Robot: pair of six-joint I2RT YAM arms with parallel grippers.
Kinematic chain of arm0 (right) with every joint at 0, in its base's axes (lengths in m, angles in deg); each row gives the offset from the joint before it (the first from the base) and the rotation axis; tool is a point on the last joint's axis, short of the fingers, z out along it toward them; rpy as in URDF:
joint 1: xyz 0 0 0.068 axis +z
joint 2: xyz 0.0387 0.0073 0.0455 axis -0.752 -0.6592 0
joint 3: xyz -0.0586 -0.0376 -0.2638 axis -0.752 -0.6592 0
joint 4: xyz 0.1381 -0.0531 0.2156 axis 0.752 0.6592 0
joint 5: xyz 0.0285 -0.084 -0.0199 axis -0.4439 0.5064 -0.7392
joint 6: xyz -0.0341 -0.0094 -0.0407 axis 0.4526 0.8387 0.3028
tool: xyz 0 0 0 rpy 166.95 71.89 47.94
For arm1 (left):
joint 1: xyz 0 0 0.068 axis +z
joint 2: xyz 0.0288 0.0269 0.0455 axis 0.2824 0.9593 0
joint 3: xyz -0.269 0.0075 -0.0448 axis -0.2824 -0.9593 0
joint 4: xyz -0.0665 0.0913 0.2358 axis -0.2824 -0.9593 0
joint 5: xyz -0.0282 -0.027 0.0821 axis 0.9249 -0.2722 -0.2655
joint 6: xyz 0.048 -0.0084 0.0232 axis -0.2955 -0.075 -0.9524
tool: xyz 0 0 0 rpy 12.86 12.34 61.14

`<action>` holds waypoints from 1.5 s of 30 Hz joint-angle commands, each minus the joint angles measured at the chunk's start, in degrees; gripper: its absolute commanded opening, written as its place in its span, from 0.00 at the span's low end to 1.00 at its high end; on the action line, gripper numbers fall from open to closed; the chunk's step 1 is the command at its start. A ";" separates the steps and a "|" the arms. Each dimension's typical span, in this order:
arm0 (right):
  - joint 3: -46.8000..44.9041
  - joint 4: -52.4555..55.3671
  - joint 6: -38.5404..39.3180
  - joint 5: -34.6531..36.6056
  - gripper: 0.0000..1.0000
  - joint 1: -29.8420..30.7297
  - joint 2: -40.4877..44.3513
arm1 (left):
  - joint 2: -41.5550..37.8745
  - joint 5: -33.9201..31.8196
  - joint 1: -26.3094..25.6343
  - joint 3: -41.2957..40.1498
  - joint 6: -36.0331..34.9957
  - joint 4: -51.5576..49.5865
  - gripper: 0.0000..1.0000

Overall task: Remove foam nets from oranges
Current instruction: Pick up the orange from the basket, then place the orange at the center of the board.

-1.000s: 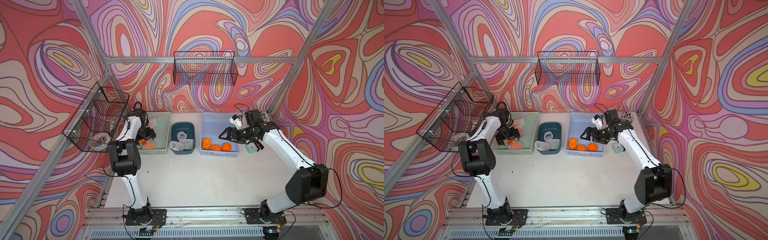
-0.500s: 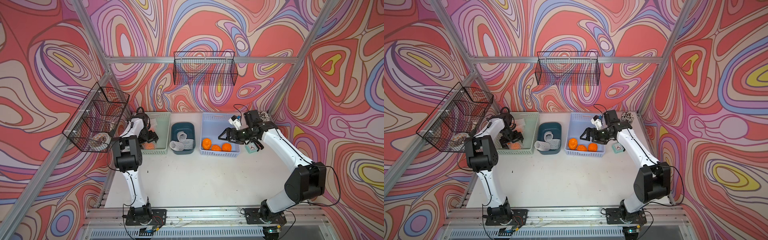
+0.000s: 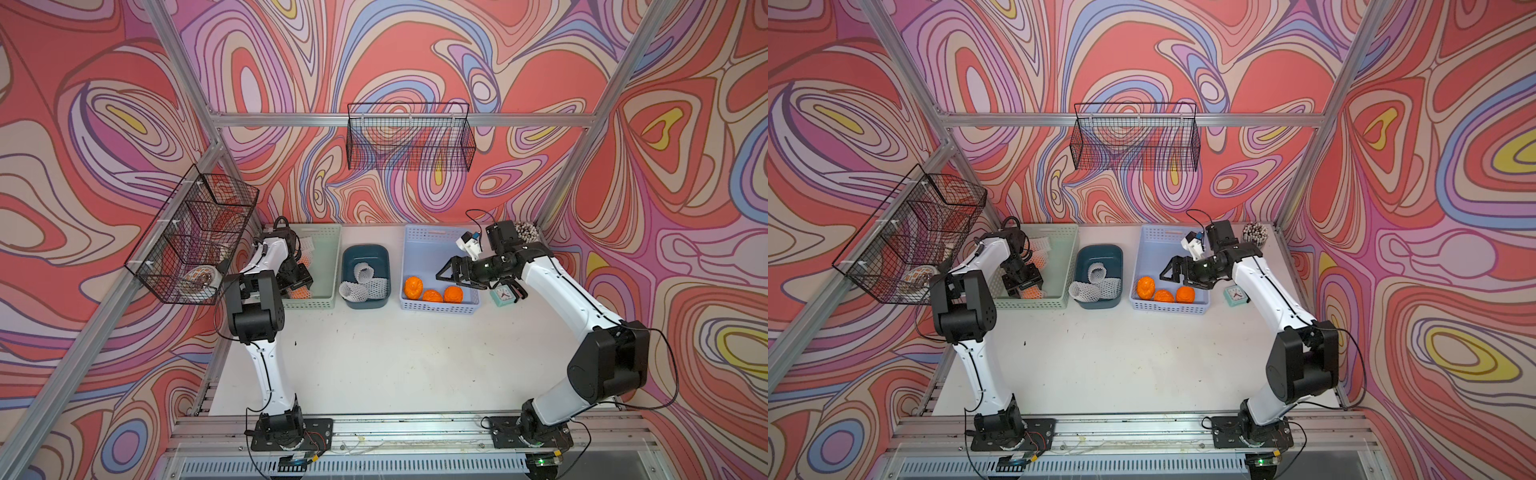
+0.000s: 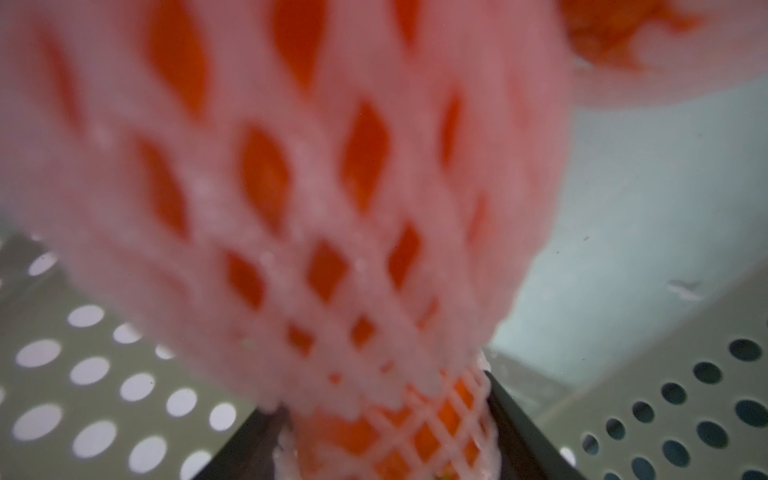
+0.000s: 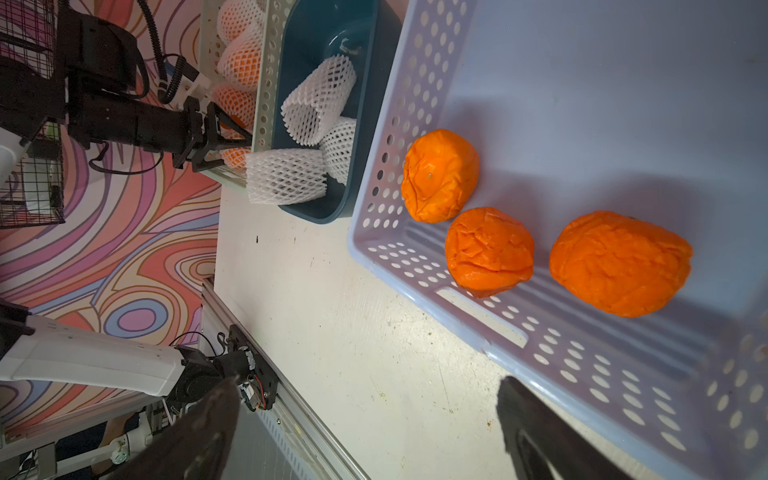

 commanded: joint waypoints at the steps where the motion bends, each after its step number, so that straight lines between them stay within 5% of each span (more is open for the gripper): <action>1: 1.14 0.28 0.56 0.10 0.98 0.10 -0.46 | -1.70 0.14 0.07 1.74 -0.74 -1.79 0.61; 11: 1.14 0.10 0.18 0.80 0.98 0.05 0.42 | -7.76 2.52 -0.17 5.46 -1.65 -3.15 0.59; 27: -0.82 -1.20 -2.07 0.20 0.98 0.10 3.48 | -23.37 -2.02 -7.88 6.58 -3.46 -7.56 0.59; 37: -4.97 -1.43 -2.49 -1.97 0.98 1.33 7.12 | -38.46 -2.34 -23.86 -6.83 1.09 -8.28 0.57; 45: -11.63 -4.21 -3.88 -1.75 0.98 9.47 8.91 | -47.40 1.24 -38.02 -26.92 15.99 -1.12 0.57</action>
